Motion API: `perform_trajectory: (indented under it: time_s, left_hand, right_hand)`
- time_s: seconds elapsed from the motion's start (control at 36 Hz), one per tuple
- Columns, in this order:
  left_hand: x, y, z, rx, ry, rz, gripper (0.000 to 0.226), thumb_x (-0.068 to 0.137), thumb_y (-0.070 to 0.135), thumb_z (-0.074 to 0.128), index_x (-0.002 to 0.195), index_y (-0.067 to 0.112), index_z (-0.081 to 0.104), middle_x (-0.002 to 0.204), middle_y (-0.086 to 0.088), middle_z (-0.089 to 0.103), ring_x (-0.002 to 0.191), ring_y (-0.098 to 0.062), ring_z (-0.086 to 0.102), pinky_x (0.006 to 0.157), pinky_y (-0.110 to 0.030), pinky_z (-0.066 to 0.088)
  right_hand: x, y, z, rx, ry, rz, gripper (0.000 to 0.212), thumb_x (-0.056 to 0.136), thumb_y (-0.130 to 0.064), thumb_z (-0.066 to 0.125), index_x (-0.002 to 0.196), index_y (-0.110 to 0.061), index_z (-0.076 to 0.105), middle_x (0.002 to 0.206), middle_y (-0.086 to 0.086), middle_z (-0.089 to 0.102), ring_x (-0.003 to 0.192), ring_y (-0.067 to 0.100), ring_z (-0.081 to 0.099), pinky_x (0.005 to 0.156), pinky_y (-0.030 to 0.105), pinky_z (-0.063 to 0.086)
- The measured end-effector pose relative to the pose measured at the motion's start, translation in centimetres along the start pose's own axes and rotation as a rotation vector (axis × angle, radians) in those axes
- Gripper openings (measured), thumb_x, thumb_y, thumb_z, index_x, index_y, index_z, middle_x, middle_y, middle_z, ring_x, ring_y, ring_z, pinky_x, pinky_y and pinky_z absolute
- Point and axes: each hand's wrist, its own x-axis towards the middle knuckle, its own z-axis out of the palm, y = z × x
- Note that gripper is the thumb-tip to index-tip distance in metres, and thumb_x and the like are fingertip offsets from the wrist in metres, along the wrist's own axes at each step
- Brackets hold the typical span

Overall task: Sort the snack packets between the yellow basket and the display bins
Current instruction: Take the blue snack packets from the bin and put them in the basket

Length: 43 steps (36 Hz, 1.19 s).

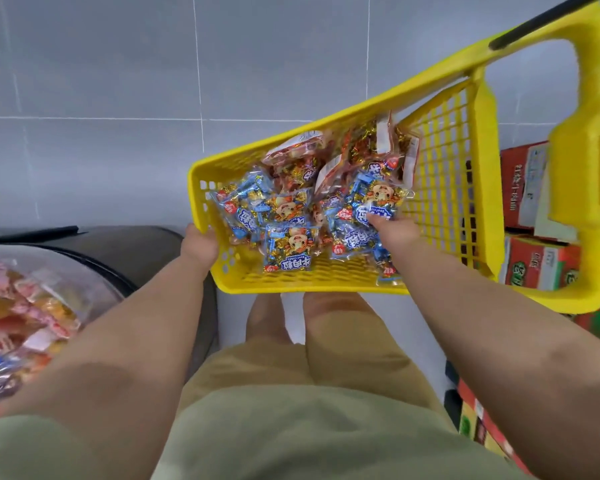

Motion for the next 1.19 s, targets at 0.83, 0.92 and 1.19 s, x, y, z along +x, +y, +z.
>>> perform_trajectory:
  time_s: [0.83, 0.92, 1.19]
  left_hand:
    - [-10.9, 8.8, 0.8, -0.507, -0.693, 0.008, 0.024, 0.091, 0.038, 0.059, 0.111, 0.025, 0.054, 0.117, -0.013, 0.062, 0.100, -0.024, 0.065, 0.087, -0.039, 0.053]
    - [-10.7, 9.1, 2.4, -0.414, -0.762, -0.034, 0.051, 0.087, 0.043, 0.062, 0.130, 0.017, 0.052, 0.135, -0.015, 0.055, 0.123, -0.032, 0.053, 0.103, -0.050, 0.042]
    - [-9.6, 8.3, 3.1, -0.311, -0.530, -0.039, 0.034, 0.077, 0.025, 0.079, 0.100, 0.018, 0.054, 0.085, -0.007, 0.044, 0.060, -0.014, 0.033, 0.053, -0.028, 0.024]
  right_hand:
    - [-8.2, -0.1, -0.5, 0.526, -0.543, -0.053, 0.022, 0.081, -0.001, 0.068, 0.090, -0.012, 0.051, 0.098, 0.007, 0.065, 0.085, 0.020, 0.069, 0.067, 0.028, 0.056]
    - [-9.1, 1.1, 0.0, 0.424, -0.647, 0.013, 0.025, 0.079, 0.002, 0.068, 0.094, -0.013, 0.054, 0.094, 0.005, 0.071, 0.081, 0.017, 0.069, 0.072, 0.031, 0.056]
    - [-6.0, 0.4, -0.8, 0.129, -0.119, -0.276, 0.020, 0.093, -0.035, 0.055, 0.087, -0.016, 0.057, 0.090, 0.007, 0.062, 0.085, 0.023, 0.057, 0.067, 0.026, 0.050]
